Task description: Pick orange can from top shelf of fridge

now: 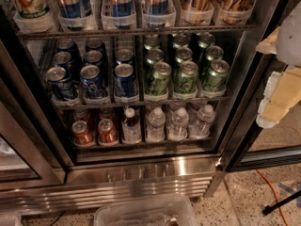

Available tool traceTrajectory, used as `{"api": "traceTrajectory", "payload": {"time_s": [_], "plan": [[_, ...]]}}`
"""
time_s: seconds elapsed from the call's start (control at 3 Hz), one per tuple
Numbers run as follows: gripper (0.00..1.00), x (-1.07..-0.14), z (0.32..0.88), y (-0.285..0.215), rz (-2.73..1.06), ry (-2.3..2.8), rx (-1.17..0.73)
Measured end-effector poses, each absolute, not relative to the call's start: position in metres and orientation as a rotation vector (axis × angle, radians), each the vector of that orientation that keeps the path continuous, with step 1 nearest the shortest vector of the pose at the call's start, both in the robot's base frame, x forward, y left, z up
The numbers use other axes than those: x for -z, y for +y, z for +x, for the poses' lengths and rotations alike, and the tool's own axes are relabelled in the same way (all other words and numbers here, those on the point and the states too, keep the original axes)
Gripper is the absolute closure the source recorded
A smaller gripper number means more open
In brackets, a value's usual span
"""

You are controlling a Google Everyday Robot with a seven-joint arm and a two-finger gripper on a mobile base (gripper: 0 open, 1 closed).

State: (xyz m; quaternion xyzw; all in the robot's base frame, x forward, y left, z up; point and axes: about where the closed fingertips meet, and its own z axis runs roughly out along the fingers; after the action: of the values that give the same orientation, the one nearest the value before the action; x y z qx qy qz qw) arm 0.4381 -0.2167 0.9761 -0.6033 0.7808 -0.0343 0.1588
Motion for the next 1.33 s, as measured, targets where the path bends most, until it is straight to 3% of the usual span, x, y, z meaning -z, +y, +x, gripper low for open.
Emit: {"api": "traceTrajectory", "payload": {"time_s": [1.33], "plan": [[0.0,-0.914,0.45,-0.18,-1.687,2.144,0.001]]}}
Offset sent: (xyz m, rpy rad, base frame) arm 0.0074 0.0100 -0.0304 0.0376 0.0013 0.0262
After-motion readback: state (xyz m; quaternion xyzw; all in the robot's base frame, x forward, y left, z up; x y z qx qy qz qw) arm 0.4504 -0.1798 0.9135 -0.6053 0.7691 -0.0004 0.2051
